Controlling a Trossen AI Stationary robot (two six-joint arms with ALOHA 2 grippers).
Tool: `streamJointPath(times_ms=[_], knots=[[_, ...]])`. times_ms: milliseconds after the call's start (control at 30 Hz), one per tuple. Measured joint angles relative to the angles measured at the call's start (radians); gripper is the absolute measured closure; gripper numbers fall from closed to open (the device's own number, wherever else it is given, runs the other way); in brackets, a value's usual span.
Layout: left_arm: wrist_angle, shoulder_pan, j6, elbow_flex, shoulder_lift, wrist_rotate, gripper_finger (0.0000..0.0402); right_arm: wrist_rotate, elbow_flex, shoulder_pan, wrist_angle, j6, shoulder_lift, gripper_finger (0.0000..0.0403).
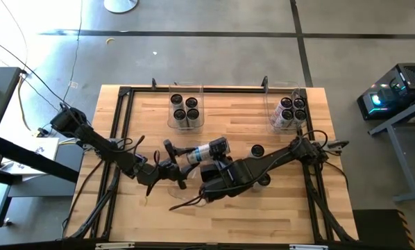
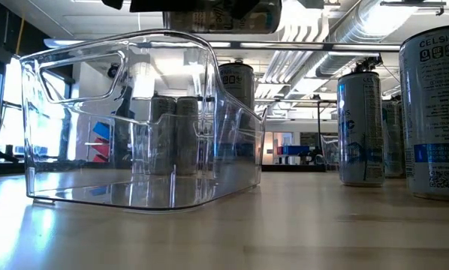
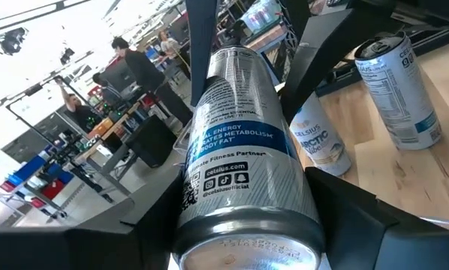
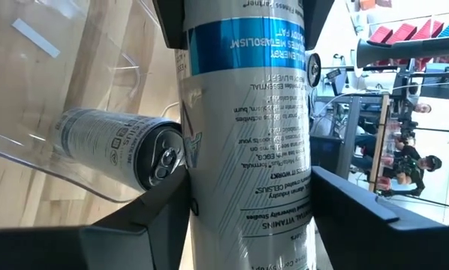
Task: Sort soda cans
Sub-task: Adjust the white/blue soda cans
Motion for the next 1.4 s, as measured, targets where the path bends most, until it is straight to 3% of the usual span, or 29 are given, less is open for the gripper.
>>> streamJointPath(times_ms=[467, 667, 1100, 1400], knots=[[-0.02, -0.035, 0.011, 0.001, 0.002, -0.097, 0.016, -0.021, 0.0, -0.008, 0.018, -0.004, 0.0, 0.0158], [-0.028, -0.035, 0.013, 0.001, 0.002, -0.093, 0.016, -0.012, 0.0, -0.008, 0.003, 0.016, 0.002, 0.0157], [-0.048, -0.046, 0.031, -0.005, 0.003, -0.087, 0.016, -0.307, 0.003, -0.085, 0.084, -0.032, -0.006, 0.0157], [-0.087, -0.045, -0.02, -0.005, 0.003, -0.101, 0.016, -0.36, 0.025, -0.114, 0.093, -0.062, -0.001, 0.0121]])
